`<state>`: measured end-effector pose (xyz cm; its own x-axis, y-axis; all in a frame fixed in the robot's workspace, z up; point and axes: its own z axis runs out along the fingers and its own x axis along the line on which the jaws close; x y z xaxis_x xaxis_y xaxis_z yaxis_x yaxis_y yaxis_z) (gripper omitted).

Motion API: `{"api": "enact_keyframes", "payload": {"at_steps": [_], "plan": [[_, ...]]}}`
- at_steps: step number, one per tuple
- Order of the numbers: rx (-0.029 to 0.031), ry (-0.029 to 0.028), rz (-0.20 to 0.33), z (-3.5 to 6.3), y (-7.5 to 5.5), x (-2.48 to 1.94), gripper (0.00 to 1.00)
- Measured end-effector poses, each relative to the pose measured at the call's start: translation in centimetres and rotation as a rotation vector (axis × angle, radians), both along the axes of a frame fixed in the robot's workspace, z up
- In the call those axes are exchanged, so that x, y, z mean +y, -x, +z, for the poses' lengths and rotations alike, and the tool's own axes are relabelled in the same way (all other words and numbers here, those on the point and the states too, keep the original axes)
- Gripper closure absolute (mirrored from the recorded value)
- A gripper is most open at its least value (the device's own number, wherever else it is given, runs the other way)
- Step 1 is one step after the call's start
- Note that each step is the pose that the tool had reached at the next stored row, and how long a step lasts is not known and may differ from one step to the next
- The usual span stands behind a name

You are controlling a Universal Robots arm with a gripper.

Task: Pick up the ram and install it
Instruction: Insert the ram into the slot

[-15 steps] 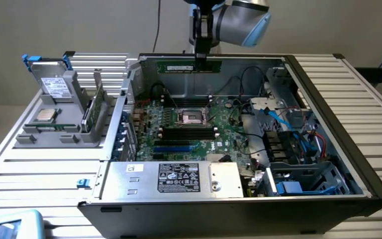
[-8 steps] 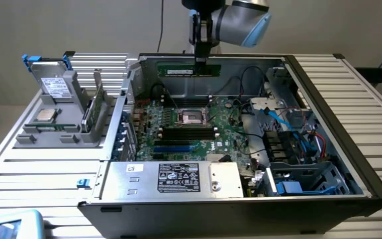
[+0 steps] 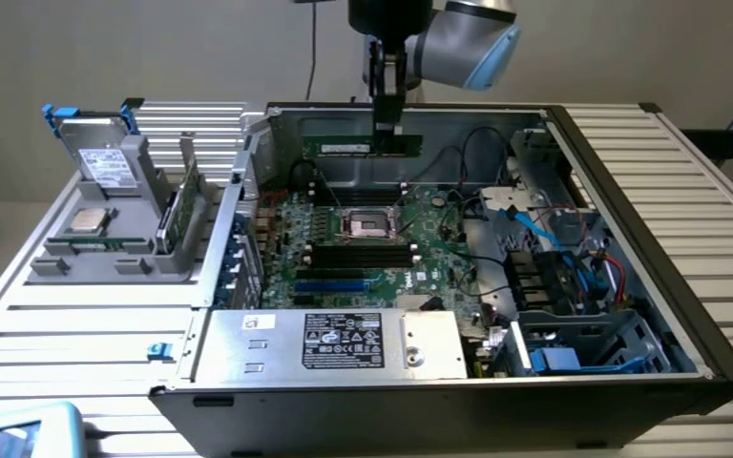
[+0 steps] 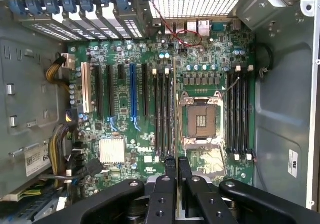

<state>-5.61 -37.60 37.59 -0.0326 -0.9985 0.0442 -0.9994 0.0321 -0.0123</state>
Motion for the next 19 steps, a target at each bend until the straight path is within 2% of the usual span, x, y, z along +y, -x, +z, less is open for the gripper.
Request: {"api": "enact_keyframes", "payload": {"at_steps": [16,19], "plan": [[-0.0001,-0.0002,0.0,-2.9,0.0,-0.11,0.86],[-0.0001,0.0,-0.001,-3.08,0.0,-0.11,0.86]]}}
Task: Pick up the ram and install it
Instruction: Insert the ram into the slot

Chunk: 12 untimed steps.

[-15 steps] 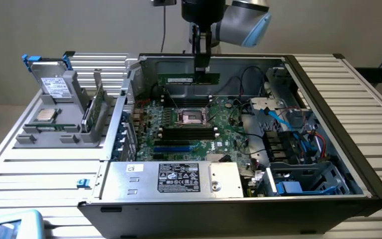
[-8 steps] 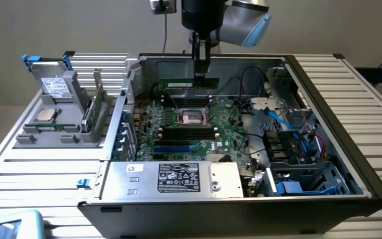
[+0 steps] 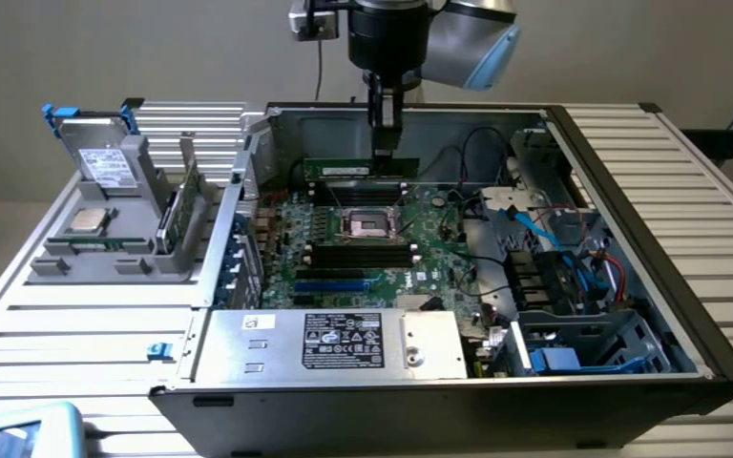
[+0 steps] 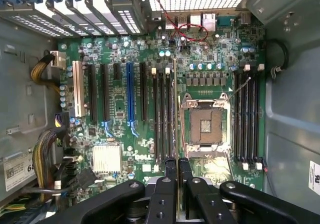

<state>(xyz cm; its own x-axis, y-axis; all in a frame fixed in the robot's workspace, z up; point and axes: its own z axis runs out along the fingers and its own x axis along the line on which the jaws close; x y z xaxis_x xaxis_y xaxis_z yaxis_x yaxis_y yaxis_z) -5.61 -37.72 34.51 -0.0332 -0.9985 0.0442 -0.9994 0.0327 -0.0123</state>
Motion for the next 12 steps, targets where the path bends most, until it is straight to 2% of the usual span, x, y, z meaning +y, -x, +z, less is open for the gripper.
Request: {"api": "enact_keyframes", "payload": {"at_steps": [5,12], "plan": [[-0.0004,-0.0006,0.0,-0.12,0.0,-0.01,0.86],[-0.0011,-0.0001,0.0,-1.36,0.0,-0.1,0.86]]}}
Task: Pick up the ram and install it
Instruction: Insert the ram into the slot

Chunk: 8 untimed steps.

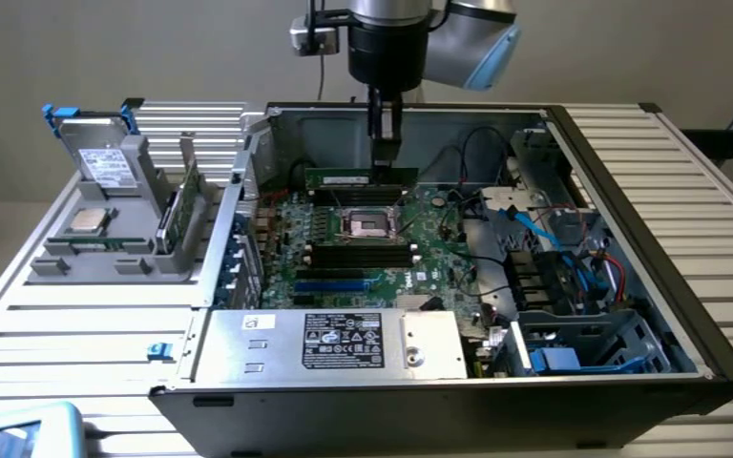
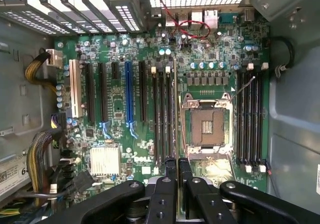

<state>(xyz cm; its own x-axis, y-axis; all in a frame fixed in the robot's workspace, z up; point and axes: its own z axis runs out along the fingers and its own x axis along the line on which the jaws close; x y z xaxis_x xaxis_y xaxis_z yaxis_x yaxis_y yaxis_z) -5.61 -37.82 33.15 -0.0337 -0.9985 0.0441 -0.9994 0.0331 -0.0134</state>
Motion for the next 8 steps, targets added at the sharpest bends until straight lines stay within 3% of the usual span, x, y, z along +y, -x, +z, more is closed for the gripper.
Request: {"api": "enact_keyframes", "payload": {"at_steps": [5,8], "plan": [[0.0001,0.0002,-0.003,-0.92,0.0,-0.1,0.86],[0.0,0.0032,-0.003,-1.35,0.0,-0.1,0.86]]}}
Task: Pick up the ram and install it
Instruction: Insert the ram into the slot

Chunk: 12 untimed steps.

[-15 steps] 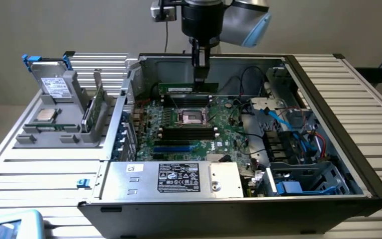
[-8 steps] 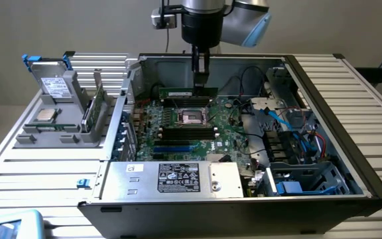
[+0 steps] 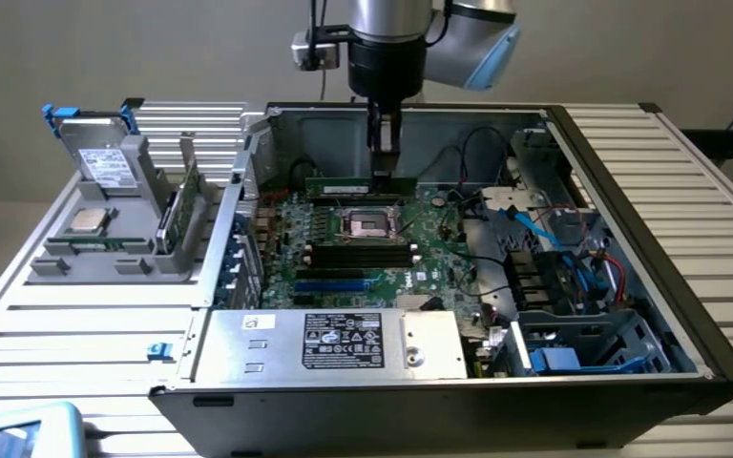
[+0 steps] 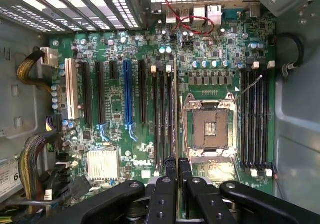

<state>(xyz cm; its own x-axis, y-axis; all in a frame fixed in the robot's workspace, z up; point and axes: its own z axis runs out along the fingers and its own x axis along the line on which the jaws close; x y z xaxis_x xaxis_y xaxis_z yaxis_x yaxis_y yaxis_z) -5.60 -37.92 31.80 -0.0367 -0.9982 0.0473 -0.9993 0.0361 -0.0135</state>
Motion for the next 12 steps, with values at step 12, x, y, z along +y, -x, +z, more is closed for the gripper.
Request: {"api": "enact_keyframes", "payload": {"at_steps": [12], "plan": [[0.0001,0.0162,-0.003,-1.49,0.0,-0.35,0.86]]}}
